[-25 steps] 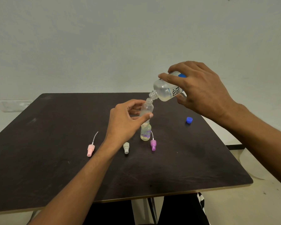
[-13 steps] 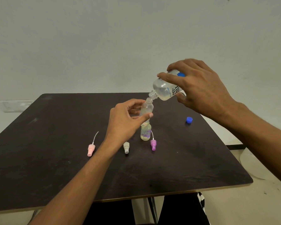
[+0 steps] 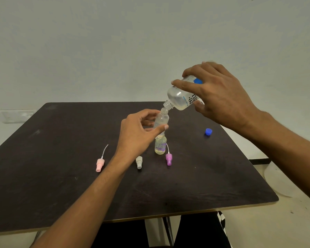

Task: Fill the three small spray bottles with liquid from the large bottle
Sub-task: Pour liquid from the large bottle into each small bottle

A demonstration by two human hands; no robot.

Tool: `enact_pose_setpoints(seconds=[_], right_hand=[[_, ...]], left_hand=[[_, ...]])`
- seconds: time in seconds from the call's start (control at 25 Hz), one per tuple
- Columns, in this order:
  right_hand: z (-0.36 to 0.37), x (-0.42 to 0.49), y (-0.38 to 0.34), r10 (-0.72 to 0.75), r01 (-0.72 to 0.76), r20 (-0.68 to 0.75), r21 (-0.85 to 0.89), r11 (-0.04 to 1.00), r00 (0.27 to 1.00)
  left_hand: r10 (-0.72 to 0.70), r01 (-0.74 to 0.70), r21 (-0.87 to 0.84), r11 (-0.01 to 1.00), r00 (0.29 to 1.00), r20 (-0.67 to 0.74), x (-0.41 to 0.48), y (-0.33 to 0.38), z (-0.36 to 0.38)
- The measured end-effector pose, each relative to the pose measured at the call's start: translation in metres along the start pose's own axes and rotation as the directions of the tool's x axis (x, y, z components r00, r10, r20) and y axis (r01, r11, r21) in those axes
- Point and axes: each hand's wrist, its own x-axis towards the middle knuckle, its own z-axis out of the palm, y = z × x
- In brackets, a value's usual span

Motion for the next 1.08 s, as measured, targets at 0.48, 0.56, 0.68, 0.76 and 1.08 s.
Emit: enact_pose_setpoints(seconds=[0.48,0.56,0.68,0.76,1.08], right_hand=[[-0.004,0.008,-0.003,-0.07,0.07,-0.003,-0.025,0.997,0.998],[-0.004,0.009,-0.004,-0.077,0.077,-0.004,-0.031,0.997,0.997],[-0.005,0.01,-0.004,-0.084,0.084,-0.003,-0.032,0.996,0.996],[-0.005,0.012,-0.004,-0.085,0.085,0.003,-0.028,0.996,0.996],[-0.003,0.008,-0.003,-0.028,0.028,0.038,0.007,1.0,0.999]], left_hand=[[-0.002,0.002,-0.044,0.999,1.0,0.006,-0.002,0.001,-0.001],[-0.002,0.002,-0.046,0.999,1.0,0.003,-0.002,0.0,-0.001],[-0.003,0.003,-0.05,0.999,1.0,-0.001,-0.001,-0.001,-0.001],[-0.003,0.003,-0.055,0.998,1.0,-0.005,-0.002,-0.001,-0.001],[-0.011,0.01,-0.057,0.998,1.0,-0.01,-0.003,0.0,-0.001]])
